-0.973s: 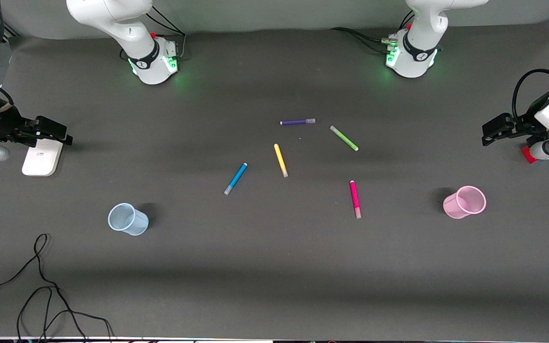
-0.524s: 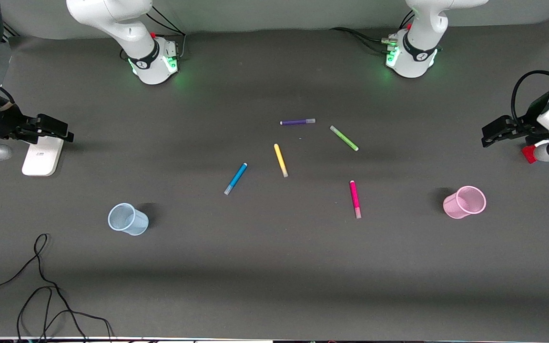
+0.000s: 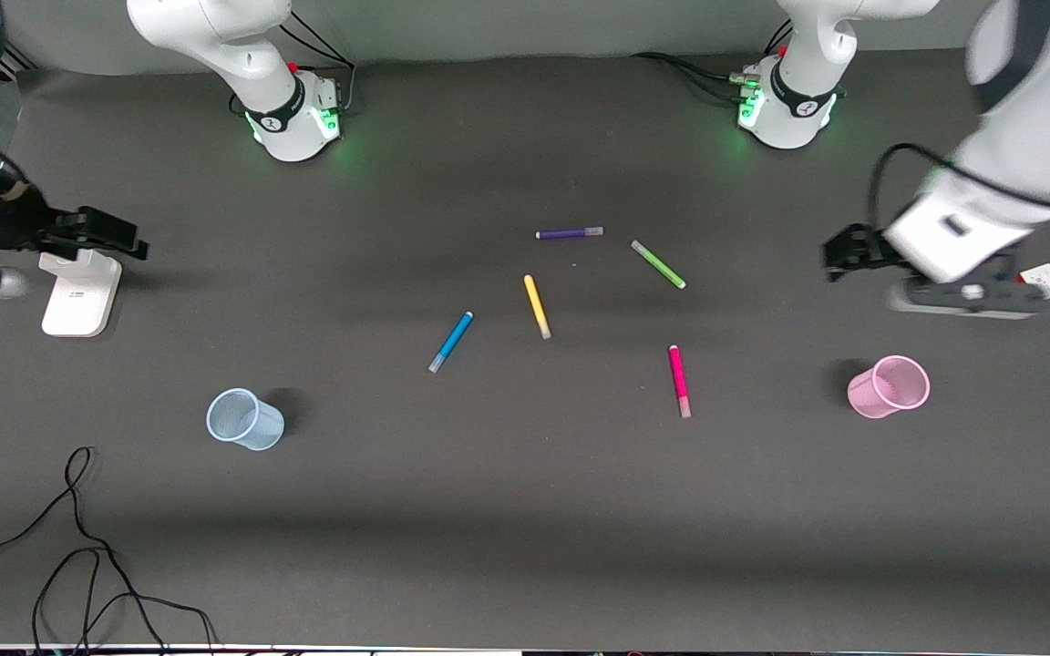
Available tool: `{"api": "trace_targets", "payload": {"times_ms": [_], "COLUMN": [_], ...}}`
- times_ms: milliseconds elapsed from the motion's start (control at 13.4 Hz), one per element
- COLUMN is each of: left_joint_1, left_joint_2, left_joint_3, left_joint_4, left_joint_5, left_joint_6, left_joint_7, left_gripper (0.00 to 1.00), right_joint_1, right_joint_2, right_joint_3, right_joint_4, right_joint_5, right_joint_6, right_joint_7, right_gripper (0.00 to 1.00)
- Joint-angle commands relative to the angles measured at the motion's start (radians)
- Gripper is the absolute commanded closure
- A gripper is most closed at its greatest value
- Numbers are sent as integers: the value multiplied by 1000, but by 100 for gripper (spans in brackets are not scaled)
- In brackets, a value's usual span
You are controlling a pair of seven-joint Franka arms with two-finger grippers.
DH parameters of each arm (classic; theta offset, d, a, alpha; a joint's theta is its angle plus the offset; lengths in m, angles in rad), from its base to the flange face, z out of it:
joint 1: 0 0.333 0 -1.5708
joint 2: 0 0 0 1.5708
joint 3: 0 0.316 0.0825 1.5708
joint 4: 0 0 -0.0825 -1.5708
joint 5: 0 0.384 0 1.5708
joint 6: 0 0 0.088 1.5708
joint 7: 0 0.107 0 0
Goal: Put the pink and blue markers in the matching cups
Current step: 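Reach the right gripper to the blue marker while the left gripper reaches the pink marker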
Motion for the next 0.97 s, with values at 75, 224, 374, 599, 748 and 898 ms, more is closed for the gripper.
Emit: {"api": "trace_targets", "payload": {"times_ms": [75, 224, 374, 599, 748, 898], "left_joint_1": [-121, -137, -137, -140, -143, -154], "left_joint_2": [52, 86, 101, 105, 129, 201], "left_joint_3": [10, 10, 10, 10, 10, 10], "left_joint_4": [-8, -11, -46, -206, -289, -304], "left_joint_5": [5, 6, 6, 18, 23, 40], "left_joint_6": [88, 116, 163, 349, 474, 545], "left_joint_7": [-161, -162, -160, -160, -159, -159], "left_gripper": [0, 0, 0, 0, 0, 0], "right_joint_1": [172, 237, 283, 286, 288, 310], "right_joint_2": [140, 232, 301, 406, 429, 444], "right_joint_3": [1, 2, 2, 1, 1, 1], "right_joint_4": [144, 203, 200, 182, 90, -19], "right_joint_5": [53, 101, 136, 207, 211, 222], "right_joint_6": [-25, -25, -12, 36, 131, 259], "right_joint_7": [329, 540, 626, 630, 632, 642], "right_gripper": [0, 0, 0, 0, 0, 0]}}
